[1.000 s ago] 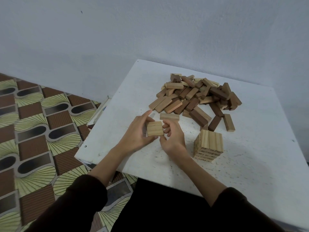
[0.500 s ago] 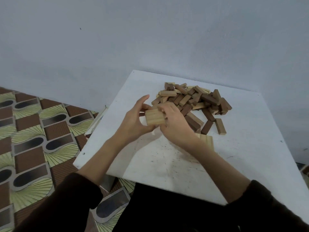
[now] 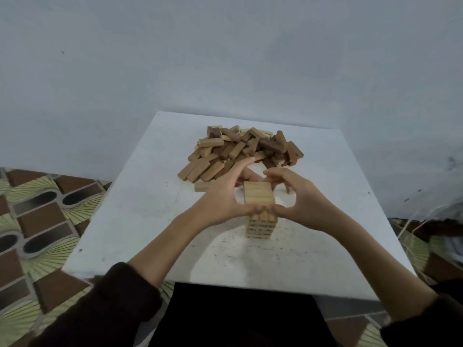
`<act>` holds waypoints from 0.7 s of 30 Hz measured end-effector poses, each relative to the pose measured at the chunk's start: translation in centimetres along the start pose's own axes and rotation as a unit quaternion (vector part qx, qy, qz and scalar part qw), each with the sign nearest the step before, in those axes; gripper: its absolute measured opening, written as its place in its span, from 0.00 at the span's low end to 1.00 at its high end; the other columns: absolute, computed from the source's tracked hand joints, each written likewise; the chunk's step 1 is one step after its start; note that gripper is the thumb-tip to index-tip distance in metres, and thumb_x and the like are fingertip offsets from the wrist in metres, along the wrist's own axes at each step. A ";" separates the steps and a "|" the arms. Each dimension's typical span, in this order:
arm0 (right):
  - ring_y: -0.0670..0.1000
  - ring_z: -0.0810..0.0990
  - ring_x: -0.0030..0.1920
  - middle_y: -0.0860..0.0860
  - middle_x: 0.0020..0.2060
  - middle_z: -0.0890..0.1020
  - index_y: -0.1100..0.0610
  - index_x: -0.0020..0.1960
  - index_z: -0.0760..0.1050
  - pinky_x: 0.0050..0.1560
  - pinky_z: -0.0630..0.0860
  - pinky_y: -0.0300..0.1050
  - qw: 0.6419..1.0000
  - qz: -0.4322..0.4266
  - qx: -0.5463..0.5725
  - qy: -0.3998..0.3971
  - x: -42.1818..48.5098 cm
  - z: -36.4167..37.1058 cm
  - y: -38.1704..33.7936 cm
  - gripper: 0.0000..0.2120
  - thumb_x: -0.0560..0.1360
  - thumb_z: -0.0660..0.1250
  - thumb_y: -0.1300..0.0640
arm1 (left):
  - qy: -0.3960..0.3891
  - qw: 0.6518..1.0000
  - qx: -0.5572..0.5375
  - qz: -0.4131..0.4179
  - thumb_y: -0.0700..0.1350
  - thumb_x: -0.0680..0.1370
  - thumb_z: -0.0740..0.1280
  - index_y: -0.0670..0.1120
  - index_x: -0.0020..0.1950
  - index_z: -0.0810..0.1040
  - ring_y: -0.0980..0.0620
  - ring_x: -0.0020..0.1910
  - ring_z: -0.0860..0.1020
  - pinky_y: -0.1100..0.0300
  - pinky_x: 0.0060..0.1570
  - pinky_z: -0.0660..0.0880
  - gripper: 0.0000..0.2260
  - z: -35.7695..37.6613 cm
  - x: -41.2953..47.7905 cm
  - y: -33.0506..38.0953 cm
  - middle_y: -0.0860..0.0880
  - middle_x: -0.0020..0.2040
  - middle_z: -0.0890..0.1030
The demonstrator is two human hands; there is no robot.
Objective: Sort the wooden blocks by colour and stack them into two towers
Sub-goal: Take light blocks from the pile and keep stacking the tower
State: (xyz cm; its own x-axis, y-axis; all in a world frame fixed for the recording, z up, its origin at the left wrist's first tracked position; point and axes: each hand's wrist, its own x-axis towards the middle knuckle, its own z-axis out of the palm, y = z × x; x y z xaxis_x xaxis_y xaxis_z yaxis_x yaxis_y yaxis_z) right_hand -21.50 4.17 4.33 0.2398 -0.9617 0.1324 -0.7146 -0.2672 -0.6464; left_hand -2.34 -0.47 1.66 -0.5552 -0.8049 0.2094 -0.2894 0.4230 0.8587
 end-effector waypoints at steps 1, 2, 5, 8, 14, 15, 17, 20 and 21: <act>0.44 0.73 0.53 0.47 0.55 0.75 0.58 0.67 0.68 0.51 0.65 0.22 1.000 0.003 -0.005 -0.001 -0.3 0.2 0.4 0.30 0.68 0.75 0.62 | -0.010 1.000 -0.001 -0.003 0.43 0.68 0.77 0.50 0.74 0.60 0.70 0.56 0.72 0.73 0.58 0.67 0.40 0.3 0.0 -0.1 0.67 0.51 0.74; 0.44 0.73 0.54 0.46 0.55 0.75 0.58 0.67 0.68 0.52 0.64 0.22 1.000 0.005 -0.008 -0.004 -0.6 0.3 0.8 0.30 0.68 0.75 0.62 | -0.018 1.000 0.001 -0.008 0.44 0.68 0.77 0.50 0.75 0.59 0.69 0.56 0.72 0.72 0.59 0.68 0.40 0.6 -0.1 -0.1 0.67 0.52 0.74; 0.44 0.72 0.56 0.46 0.56 0.75 0.56 0.67 0.67 0.54 0.65 0.24 1.000 0.009 -0.005 -0.006 -0.9 0.7 1.8 0.31 0.67 0.75 0.59 | -0.036 0.999 0.009 -0.018 0.46 0.69 0.77 0.51 0.75 0.59 0.64 0.59 0.72 0.67 0.63 0.68 0.40 1.2 -0.2 -0.2 0.63 0.55 0.74; 0.45 0.72 0.56 0.45 0.56 0.75 0.55 0.67 0.67 0.54 0.66 0.24 1.000 0.000 -0.001 -0.004 -1.1 0.9 2.2 0.31 0.67 0.75 0.60 | -0.042 0.999 0.016 -0.025 0.48 0.68 0.77 0.50 0.75 0.59 0.62 0.59 0.72 0.64 0.63 0.68 0.40 1.4 -0.2 -0.4 0.58 0.57 0.75; 0.49 0.74 0.56 0.47 0.55 0.75 0.55 0.67 0.67 0.57 0.70 0.39 0.999 -0.042 -0.003 0.001 -1.2 1.3 2.7 0.31 0.67 0.75 0.60 | -0.051 0.998 0.005 -0.036 0.54 0.66 0.74 0.52 0.74 0.59 0.65 0.58 0.71 0.73 0.58 0.66 0.41 1.6 -0.4 -0.2 0.57 0.57 0.74; 0.50 0.73 0.56 0.48 0.55 0.75 0.55 0.67 0.67 0.57 0.70 0.40 0.999 -0.044 -0.001 0.001 -1.2 1.4 2.7 0.31 0.67 0.75 0.60 | -0.052 0.998 0.005 -0.036 0.54 0.66 0.75 0.51 0.75 0.59 0.66 0.59 0.71 0.76 0.57 0.65 0.41 1.6 -0.4 -0.2 0.56 0.58 0.74; 0.50 0.73 0.57 0.46 0.54 0.75 0.54 0.67 0.66 0.58 0.69 0.40 0.999 -0.044 0.005 -0.002 -1.3 1.4 2.7 0.31 0.68 0.74 0.60 | -0.058 0.998 0.007 -0.036 0.51 0.67 0.77 0.50 0.75 0.58 0.67 0.59 0.69 0.79 0.56 0.62 0.42 1.6 -0.5 -0.4 0.54 0.59 0.74; 0.46 0.71 0.57 0.37 0.53 0.72 0.50 0.67 0.64 0.57 0.67 0.35 0.999 -0.036 0.007 -0.002 -1.3 1.4 2.8 0.33 0.68 0.76 0.59 | -0.058 0.998 0.009 -0.034 0.48 0.68 0.77 0.49 0.75 0.57 0.67 0.60 0.69 0.80 0.55 0.61 0.42 1.4 -0.8 -0.5 0.53 0.60 0.73; 0.45 0.71 0.57 0.35 0.54 0.71 0.50 0.68 0.64 0.57 0.66 0.33 0.999 -0.034 0.004 -0.002 -1.3 1.4 2.8 0.33 0.67 0.76 0.59 | -0.056 0.998 0.008 -0.035 0.49 0.67 0.77 0.50 0.76 0.57 0.67 0.60 0.69 0.80 0.56 0.61 0.43 1.3 -0.9 -0.6 0.54 0.61 0.72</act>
State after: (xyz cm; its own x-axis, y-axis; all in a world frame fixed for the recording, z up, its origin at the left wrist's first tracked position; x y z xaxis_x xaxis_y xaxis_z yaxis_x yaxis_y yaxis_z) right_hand -22.92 4.79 1.27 0.2903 -0.9410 0.1740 -0.6907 -0.3319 -0.6425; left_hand -2.71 0.56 0.38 -0.6160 -0.7820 0.0945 -0.3434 0.3746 0.8612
